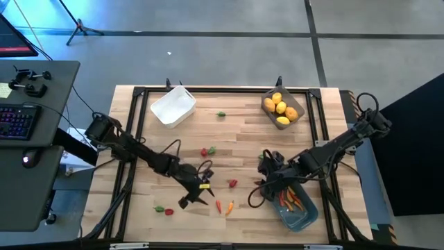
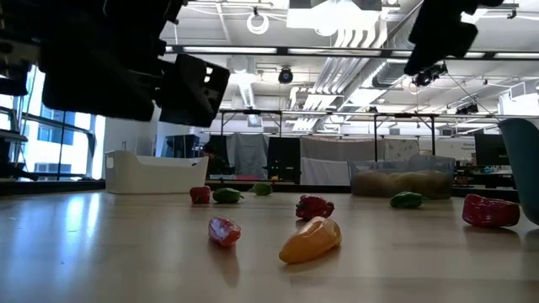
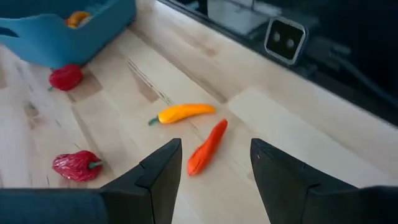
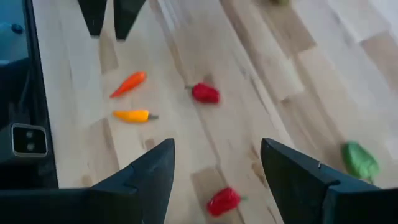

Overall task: Sort produce into baskets
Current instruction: Put the orange chili pepper into the blue bin

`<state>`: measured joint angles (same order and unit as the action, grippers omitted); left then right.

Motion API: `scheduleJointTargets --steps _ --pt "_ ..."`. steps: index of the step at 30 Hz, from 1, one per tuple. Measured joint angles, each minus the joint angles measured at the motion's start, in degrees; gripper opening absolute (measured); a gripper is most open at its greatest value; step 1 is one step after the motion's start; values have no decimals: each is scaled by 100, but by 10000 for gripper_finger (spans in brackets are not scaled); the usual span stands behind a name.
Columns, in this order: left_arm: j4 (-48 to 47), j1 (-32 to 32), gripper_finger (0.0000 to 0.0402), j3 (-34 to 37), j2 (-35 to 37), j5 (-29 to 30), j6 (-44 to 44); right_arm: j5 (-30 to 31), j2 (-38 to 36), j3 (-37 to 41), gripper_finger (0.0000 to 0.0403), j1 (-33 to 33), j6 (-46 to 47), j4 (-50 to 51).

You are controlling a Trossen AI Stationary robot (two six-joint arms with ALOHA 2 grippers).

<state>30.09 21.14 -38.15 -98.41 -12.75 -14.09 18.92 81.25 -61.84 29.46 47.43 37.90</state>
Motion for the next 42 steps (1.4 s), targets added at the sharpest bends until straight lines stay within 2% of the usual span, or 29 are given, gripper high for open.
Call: scheduleJointTargets --steps 8,18,25,33,37,42 --pt "-284 20 179 -453 -513 -85 -164 37 0 0 227 -99 -513 -208" --pt "-398 -77 174 -1035 -1345 -98 -104 61 0 0 226 -99 -612 -261" --pt "-680 -130 123 -1193 -1565 -136 -137 63 0 2 226 -96 -637 -309" --pt "-774 -206 16 -1193 -1521 -348 92 66 0 2 226 -94 -895 -503" --pt "-884 -459 10 -1150 -1331 -681 449 70 0 9 226 -92 -1159 -803" --pt "-157 -900 5 -1132 -1005 -1355 1451 232 15 9 226 -81 -1801 -1369"
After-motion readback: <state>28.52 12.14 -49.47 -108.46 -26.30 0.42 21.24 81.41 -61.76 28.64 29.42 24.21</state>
